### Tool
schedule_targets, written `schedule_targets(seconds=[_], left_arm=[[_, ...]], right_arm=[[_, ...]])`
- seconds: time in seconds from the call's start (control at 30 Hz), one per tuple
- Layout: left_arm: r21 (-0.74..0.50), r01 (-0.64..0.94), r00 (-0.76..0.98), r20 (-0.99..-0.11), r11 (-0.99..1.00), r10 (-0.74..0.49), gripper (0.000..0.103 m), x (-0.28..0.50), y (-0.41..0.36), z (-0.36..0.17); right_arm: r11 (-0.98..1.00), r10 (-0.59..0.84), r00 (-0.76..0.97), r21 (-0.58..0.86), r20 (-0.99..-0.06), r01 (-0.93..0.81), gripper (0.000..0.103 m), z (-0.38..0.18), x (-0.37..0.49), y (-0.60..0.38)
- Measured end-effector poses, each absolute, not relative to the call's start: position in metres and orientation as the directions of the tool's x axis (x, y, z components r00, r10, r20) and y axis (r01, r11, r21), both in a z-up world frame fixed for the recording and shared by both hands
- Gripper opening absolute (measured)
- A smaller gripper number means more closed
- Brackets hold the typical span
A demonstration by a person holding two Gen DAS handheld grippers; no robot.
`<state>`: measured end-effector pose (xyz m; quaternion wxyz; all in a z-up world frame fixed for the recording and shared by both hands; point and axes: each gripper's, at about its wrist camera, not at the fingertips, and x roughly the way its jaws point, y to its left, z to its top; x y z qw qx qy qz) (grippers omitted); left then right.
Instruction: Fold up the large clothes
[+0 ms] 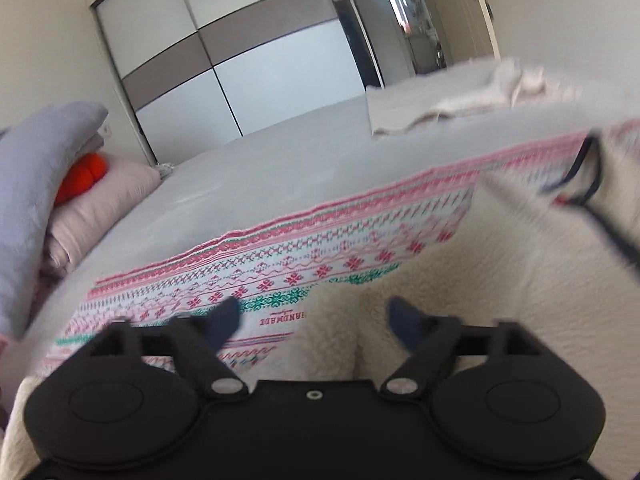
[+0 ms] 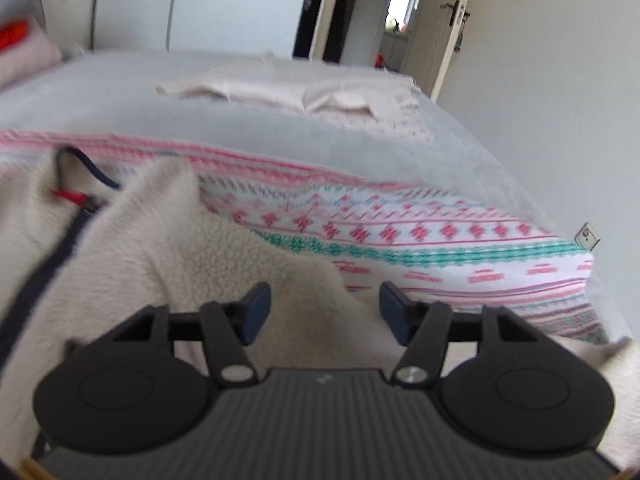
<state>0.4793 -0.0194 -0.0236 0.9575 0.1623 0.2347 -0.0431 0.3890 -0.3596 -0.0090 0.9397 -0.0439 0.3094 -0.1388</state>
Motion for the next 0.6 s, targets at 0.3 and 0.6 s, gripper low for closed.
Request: schedule_targets(seconds=[0.3, 0.6], left_arm=[[0.073, 0.235, 0.829, -0.536, 0.969, -0.161, 0.103, 0.407, 0.001, 0.014], [0.065, 0.302, 0.773, -0.601, 0.951, -0.205, 0.103, 0.345, -0.014, 0.001]], right_arm=[[0.942, -0.335, 0.737, -0.18, -0.587, 0.285, 0.088, 0.01, 0.278, -0.407], [0.903, -0.4, 0.644, -0.162, -0.652, 0.397, 0.004, -0.006, 0.242, -0.467]])
